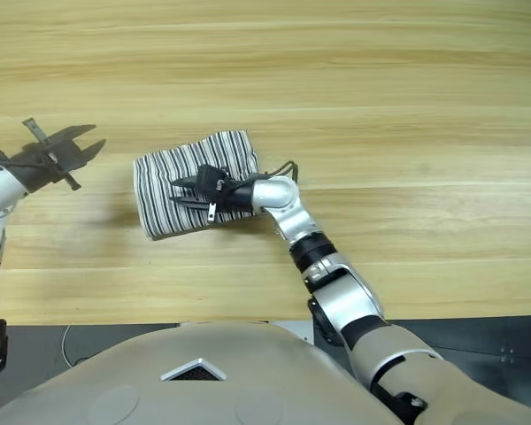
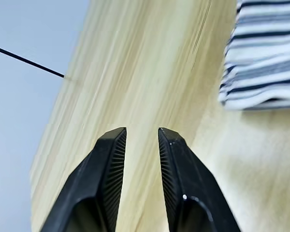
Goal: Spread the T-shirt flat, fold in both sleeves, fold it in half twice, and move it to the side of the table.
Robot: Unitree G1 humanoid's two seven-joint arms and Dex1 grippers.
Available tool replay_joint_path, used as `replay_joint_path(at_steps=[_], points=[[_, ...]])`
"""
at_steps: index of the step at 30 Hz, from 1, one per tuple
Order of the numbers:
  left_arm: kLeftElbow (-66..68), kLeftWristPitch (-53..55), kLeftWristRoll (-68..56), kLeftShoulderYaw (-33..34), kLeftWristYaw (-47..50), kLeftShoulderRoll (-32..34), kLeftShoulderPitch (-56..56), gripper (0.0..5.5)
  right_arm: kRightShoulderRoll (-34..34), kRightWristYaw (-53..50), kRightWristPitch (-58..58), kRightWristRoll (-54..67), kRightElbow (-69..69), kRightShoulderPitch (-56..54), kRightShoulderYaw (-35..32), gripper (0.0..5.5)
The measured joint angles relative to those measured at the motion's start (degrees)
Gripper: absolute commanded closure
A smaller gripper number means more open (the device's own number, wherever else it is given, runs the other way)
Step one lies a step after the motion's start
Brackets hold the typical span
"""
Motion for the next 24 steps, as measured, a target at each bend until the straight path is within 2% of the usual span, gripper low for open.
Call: replay_joint_path(at_steps=[4,7,9,13,15,17,18,20,24], points=[[1.29,-1.66,-0.25,-0.20,3.82,-3.70,1.87,4.28,4.24,-16.11,-1.36,-9.48,14.42,-10.10,3.93,4.15],[2.25,-2.26,-0.21,-0.87,5.83,-6.52,1.79,4.28,3.44,-23.73,-1.32,-13.70,18.50,-13.57,5.05,4.15],[3.26,-2.58,-0.26,-0.88,7.53,-8.35,1.18,4.28,0.48,-25.37,-1.34,-14.20,18.89,-14.34,4.14,4.15],[6.09,-2.33,-1.60,-0.36,11.19,-13.39,-1.95,4.28,-10.62,-24.99,-1.72,-11.03,18.79,-13.93,-2.26,4.15],[9.82,-1.65,-2.75,0.06,13.79,-16.96,-5.28,4.28,-18.96,-23.28,-1.09,-6.58,18.99,-12.08,-8.47,4.15],[16.66,0.41,-4.35,1.40,17.58,-21.76,-11.12,4.28,-28.90,-19.25,4.60,0.44,19.58,-9.61,-17.83,4.15],[18.21,0.47,-4.83,1.76,18.37,-22.45,-12.86,4.28,-32.27,-18.56,6.52,1.65,20.02,-8.72,-20.08,4.15],[21.79,0.38,-6.00,2.66,19.70,-24.38,-16.67,4.28,-36.26,-19.80,8.48,1.79,20.56,-7.71,-21.97,4.15],[27.82,-0.36,-7.11,4.32,22.64,-26.80,-21.50,4.28,-42.37,-34.42,10.22,-4.64,21.88,-7.53,-21.73,4.15]])
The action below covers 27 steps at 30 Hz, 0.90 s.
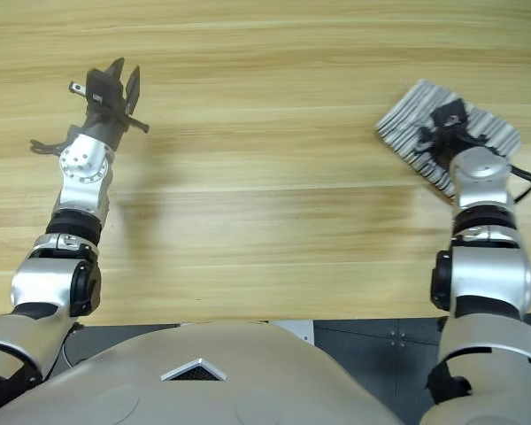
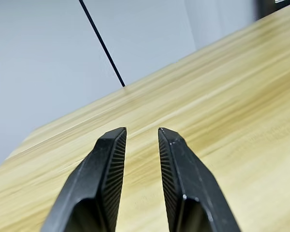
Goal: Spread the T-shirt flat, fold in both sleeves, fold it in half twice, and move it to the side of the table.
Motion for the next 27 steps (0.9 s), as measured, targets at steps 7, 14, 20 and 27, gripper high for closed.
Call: replay_joint_path(at_steps=[7,14,20,27], points=[[3.54,-5.86,-1.82,2.80,1.65,-1.24,-2.32,4.28,8.43,-39.57,-6.26,-21.24,-14.53,-3.41,8.00,4.15],[7.77,-17.05,-1.04,5.53,9.81,-3.70,-2.19,4.28,31.98,-47.64,-18.64,-35.83,-6.43,-2.05,24.55,4.15],[11.76,-15.78,6.88,1.55,19.15,-3.93,-2.52,4.28,31.94,-35.32,-31.16,-24.66,-0.08,-0.59,17.61,4.15],[15.07,-11.15,4.73,1.04,12.23,-6.69,-3.55,3.98,32.10,-27.19,-34.01,-18.31,1.16,-0.52,12.07,3.83]])
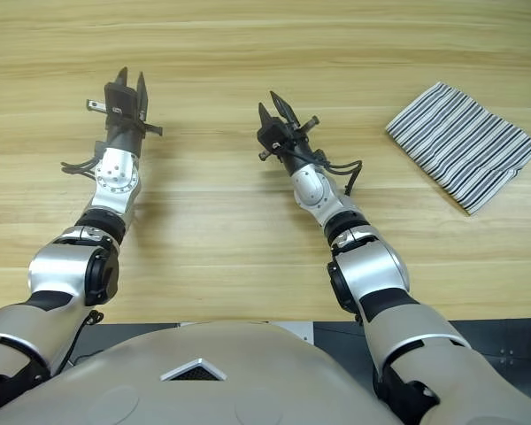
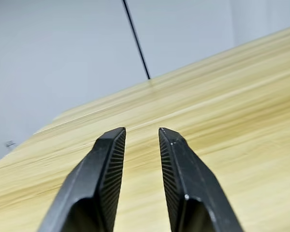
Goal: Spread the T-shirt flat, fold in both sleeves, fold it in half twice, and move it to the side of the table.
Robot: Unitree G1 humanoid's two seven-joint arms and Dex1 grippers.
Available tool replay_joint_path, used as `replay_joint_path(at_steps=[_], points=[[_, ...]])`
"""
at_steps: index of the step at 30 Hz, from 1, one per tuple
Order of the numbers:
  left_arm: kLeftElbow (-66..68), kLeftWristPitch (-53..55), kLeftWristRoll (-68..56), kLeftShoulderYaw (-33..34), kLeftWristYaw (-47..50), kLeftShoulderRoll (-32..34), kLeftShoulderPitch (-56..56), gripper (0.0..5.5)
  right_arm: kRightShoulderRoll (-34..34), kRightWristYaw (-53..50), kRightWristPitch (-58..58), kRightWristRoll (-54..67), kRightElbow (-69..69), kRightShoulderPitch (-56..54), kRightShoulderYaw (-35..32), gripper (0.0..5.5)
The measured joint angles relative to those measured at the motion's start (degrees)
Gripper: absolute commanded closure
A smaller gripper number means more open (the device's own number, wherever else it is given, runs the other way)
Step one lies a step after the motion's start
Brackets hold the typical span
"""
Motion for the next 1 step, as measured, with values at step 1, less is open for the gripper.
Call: replay_joint_path(at_steps=[1], points=[[0.00,0.02,-0.43,0.08,-1.42,-0.37,0.00,3.94,-0.13,0.50,0.00,0.54,0.04,0.00,-0.35,3.62]])
